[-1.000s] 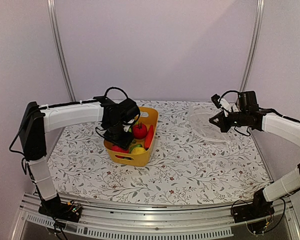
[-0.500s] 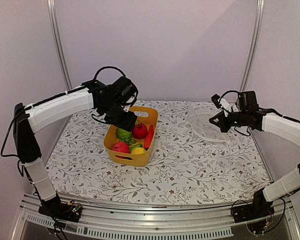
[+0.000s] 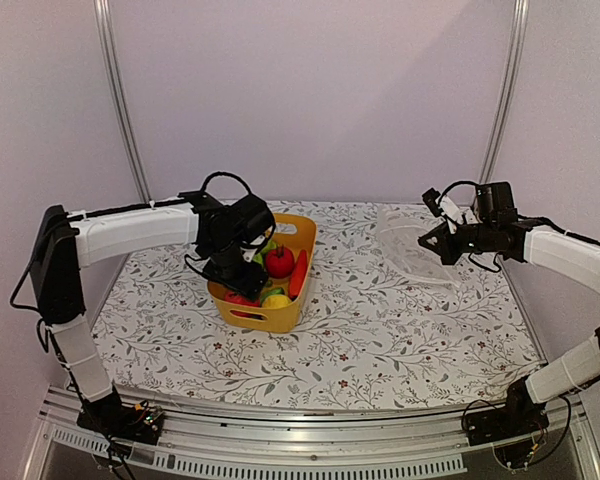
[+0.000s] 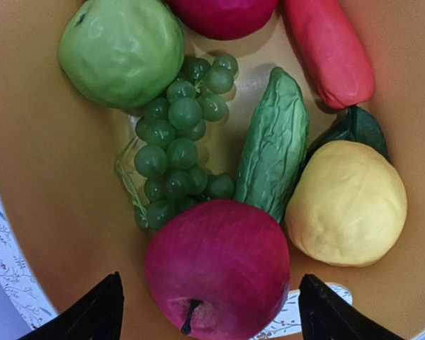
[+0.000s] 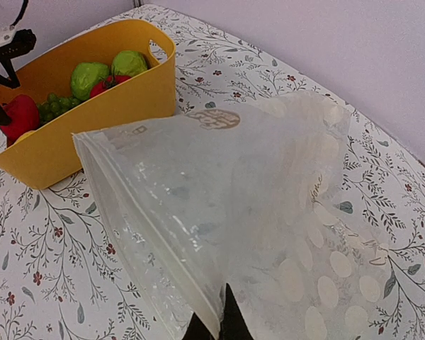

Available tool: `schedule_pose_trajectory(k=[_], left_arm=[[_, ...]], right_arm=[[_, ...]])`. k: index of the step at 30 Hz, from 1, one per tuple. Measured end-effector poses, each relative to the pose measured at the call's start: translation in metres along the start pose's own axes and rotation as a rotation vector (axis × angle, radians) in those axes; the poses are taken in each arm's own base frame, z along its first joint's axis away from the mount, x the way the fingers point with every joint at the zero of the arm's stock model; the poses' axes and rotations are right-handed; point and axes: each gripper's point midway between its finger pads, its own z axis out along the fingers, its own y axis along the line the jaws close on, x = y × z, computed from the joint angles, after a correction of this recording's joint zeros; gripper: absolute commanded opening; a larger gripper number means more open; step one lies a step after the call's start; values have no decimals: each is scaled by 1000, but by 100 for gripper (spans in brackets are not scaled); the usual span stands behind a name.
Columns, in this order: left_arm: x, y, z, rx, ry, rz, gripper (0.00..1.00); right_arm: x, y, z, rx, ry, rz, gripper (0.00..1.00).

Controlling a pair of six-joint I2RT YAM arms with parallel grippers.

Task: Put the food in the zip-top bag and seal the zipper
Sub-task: Pick up the fake fruit from the bin.

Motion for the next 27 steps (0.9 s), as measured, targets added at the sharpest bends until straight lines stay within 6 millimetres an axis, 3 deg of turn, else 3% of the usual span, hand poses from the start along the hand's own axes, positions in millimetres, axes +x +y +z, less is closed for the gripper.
schedule_pose_trajectory(k=[8,13,17,22,27], left_arm=[[3,-11,25,26,50,9,78],[3,-12,25,33,54,13,64],[2,-9,22,31,53,12,61],[-13,-6,3,30,-1,-2,59],[-43,-2,-43,59,-145,-34,58]], right_arm=[[0,0,0,0,0,0,0],[0,0,0,0,1,0,0],[0,0,0,0,1,0,0],[1,-1,0,5,3,0,0],[-2,-4,-3,23,19,6,0]])
